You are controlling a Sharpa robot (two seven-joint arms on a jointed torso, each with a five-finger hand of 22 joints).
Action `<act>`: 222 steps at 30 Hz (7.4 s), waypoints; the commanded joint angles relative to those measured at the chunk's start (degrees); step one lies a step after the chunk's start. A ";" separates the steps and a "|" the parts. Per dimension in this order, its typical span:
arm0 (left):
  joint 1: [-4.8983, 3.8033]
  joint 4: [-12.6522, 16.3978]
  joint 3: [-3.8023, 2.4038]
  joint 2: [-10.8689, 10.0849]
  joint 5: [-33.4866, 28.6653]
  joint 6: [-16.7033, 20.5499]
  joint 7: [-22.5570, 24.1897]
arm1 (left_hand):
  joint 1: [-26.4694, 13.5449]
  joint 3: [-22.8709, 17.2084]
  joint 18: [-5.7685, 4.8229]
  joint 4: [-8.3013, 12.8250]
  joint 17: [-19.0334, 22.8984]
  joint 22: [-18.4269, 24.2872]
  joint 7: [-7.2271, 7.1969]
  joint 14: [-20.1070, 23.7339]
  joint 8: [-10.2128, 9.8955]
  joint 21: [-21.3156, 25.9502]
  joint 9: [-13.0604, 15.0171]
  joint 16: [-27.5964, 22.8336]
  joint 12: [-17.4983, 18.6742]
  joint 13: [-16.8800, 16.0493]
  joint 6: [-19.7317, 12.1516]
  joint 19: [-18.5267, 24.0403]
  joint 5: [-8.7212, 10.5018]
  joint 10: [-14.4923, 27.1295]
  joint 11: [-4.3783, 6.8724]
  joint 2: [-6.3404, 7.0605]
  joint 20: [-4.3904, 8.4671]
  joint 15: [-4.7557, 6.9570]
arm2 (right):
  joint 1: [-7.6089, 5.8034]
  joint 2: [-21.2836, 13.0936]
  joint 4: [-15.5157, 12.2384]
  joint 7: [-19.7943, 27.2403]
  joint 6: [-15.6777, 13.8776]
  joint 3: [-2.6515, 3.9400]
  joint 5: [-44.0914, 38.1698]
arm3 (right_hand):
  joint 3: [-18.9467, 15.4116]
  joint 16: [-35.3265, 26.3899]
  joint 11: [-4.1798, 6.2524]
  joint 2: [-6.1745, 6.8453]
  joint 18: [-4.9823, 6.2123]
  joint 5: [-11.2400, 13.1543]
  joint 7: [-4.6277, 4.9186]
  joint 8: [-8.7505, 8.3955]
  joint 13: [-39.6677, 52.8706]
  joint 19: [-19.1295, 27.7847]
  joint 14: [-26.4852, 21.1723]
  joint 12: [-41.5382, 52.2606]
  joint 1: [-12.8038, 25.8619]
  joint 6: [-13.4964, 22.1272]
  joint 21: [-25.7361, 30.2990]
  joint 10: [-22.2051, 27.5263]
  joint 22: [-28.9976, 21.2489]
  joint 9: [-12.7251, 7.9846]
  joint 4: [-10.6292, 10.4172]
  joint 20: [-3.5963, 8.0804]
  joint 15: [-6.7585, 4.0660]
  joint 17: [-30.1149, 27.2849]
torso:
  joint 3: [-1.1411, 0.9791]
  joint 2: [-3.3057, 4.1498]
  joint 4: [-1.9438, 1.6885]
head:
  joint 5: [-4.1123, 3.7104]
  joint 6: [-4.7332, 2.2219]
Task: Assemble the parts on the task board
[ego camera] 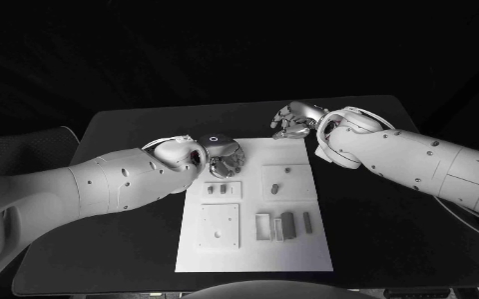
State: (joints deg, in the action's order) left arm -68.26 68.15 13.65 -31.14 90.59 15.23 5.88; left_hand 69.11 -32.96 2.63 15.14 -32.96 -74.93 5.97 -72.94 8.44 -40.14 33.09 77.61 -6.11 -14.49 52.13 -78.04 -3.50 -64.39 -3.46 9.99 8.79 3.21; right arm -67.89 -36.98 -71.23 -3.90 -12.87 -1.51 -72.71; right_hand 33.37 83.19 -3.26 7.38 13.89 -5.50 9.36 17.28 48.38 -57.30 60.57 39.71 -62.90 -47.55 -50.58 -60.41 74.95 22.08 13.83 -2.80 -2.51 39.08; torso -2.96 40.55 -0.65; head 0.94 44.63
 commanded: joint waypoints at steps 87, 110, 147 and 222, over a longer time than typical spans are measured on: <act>0.72 -0.71 -0.05 0.83 -0.92 -1.59 1.70 | -0.43 -1.49 8.41 0.47 0.55 -1.04 1.10 -0.10 3.42 0.09 -0.56 -0.37 -0.02 -1.07 4.84 -0.01 -0.09 -4.15 -0.60 -2.41 -0.86 -0.76 | 0.03 -0.10 -0.46 0.35 1.82 0.03 0.08 | -0.09 -0.13 0.05 -0.50 1.11 -0.19 0.31 0.02 -0.04 0.07 0.13 0.12 0.33 -0.18 0.05 0.23 0.82 -0.08 -0.46 0.20 -0.41 0.10 | 0.02 -0.06 -0.04 | -0.22 0.13; 0.93 -2.20 -0.05 1.70 -1.45 -0.04 0.96 | -1.98 -0.50 8.84 0.26 0.74 -0.95 1.17 0.23 1.28 0.47 -2.09 -0.62 2.09 -0.47 0.12 0.51 0.20 -1.37 -1.81 -0.27 -1.63 -1.90 | 0.03 -0.04 -0.41 0.39 1.84 0.03 0.08 | -0.10 -0.13 0.05 -0.53 1.11 -0.19 0.30 0.04 -0.04 0.07 0.14 0.13 0.36 -0.20 0.05 0.23 0.82 -0.08 -0.48 0.20 -0.42 0.09 | -0.04 -0.05 -0.01 | -0.38 0.20; 2.09 -3.15 -0.05 2.67 -0.11 -1.26 0.12 | -0.93 -1.20 8.65 0.13 0.84 -1.07 1.75 0.13 4.19 0.37 -1.68 -0.54 0.39 -1.84 4.21 0.59 0.06 -4.92 -0.71 -1.86 -1.02 -0.86 | 0.03 -0.04 -0.38 0.39 2.13 0.03 0.08 | -0.12 -0.15 0.06 -0.56 1.11 -0.19 0.29 0.08 -0.05 0.08 0.14 0.15 0.40 -0.23 0.06 0.24 0.82 -0.09 -0.50 0.20 -0.43 0.09 | -0.02 -0.06 -0.03 | -0.70 0.64; 1.34 2.91 -0.42 -3.68 -0.99 3.96 0.24 | -0.09 -3.49 7.35 -0.10 1.25 -0.97 0.43 -0.14 6.61 0.51 -1.48 -1.26 -0.45 -3.97 8.57 0.60 -0.20 -9.03 0.85 -3.20 0.06 0.64 | 0.03 -0.24 -0.34 0.51 2.17 0.03 0.08 | -0.17 -0.16 0.10 -0.58 1.11 -0.19 0.25 0.18 -0.05 0.07 0.15 0.22 0.47 -0.32 0.08 0.20 0.82 -0.09 -0.55 0.22 -0.47 0.10 | 0.09 -0.09 -0.13 | -0.35 0.28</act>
State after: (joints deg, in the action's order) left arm -66.75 70.72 13.33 -34.74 90.38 17.93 6.04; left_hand 69.21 -36.09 2.17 15.02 -31.79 -74.95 6.42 -73.01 14.84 -39.91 31.54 76.73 -6.43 -18.51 60.15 -77.52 -3.48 -72.95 -2.64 6.80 8.51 3.35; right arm -67.89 -37.25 -71.57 -3.89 -11.34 -1.51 -72.64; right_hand 33.22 83.19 -3.26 7.16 14.53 -5.50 9.07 17.28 48.38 -57.21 60.80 39.71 -62.68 -47.86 -50.58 -60.42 74.92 22.08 13.67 -2.89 -2.54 39.12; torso -2.89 40.41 -0.81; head 0.52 44.95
